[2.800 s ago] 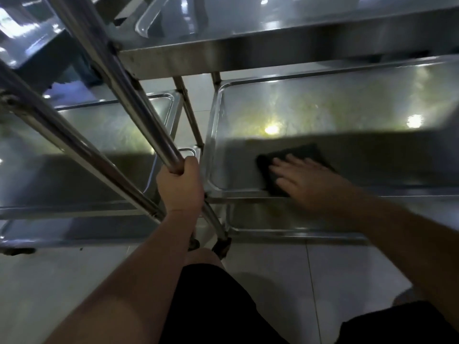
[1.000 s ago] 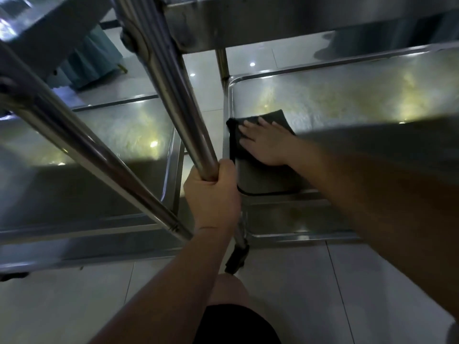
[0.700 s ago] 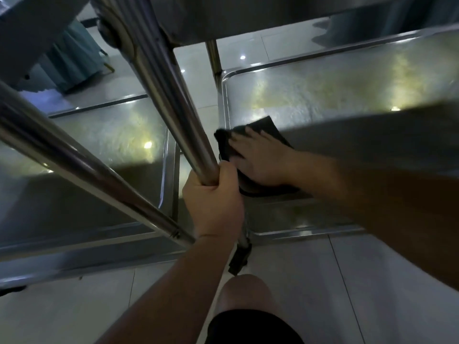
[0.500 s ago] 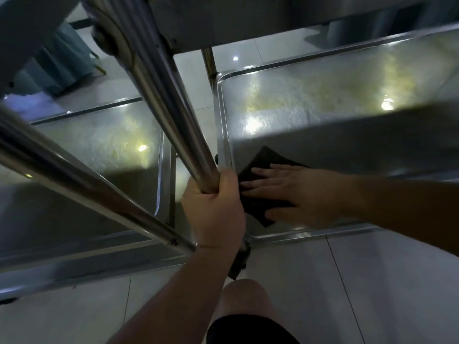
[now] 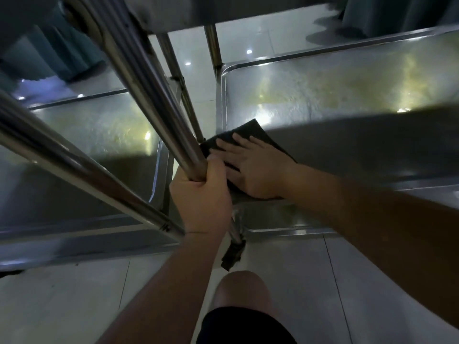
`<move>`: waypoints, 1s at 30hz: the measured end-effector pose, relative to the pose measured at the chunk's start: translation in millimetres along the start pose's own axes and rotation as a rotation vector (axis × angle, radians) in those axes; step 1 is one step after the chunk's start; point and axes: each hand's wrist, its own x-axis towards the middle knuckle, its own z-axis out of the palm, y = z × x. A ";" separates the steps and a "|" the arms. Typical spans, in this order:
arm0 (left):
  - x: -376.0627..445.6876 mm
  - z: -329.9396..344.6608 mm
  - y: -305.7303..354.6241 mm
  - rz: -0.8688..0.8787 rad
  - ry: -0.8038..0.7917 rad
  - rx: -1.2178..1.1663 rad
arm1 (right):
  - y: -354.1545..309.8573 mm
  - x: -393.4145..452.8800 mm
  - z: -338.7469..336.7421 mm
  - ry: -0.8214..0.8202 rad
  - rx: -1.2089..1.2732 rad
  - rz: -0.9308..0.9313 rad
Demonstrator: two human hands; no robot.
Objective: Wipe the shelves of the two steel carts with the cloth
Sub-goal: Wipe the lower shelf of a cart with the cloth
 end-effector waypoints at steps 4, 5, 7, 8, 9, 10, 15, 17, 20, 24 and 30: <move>-0.6 1.0 -2.4 0.008 0.064 0.028 | -7.4 -53.5 10.8 -0.025 -0.035 -0.081; 0.1 0.9 -2.6 0.001 0.074 0.047 | -7.4 -64.6 12.3 -0.011 -0.057 -0.092; -1.0 1.2 -0.8 -0.011 0.090 0.096 | -1.9 -82.6 15.2 0.026 -0.095 -0.111; -2.1 1.2 1.0 -0.012 0.093 0.129 | 3.3 -89.4 15.5 0.042 -0.102 -0.114; -4.2 0.4 3.1 -0.012 0.096 0.172 | 9.5 -95.7 14.5 0.052 -0.105 -0.114; -6.7 -1.4 5.4 -0.012 0.097 0.225 | 16.1 -101.6 12.7 0.059 -0.104 -0.110; -22.3 -16.3 11.0 0.117 0.093 0.567 | 55.3 -138.6 -0.1 0.094 -0.071 -0.065; -39.9 -21.0 8.1 0.359 0.198 0.620 | 73.4 -157.6 -5.8 0.104 -0.063 -0.045; -73.3 -10.6 -0.2 0.590 0.189 0.691 | 105.5 -186.9 -12.5 0.099 -0.062 0.000; -116.0 51.7 -0.5 0.639 -0.170 0.740 | 155.2 -228.7 -21.3 0.113 -0.075 0.058; -171.7 168.2 14.1 0.554 -0.555 0.771 | 233.3 -306.9 -37.9 0.152 -0.058 0.199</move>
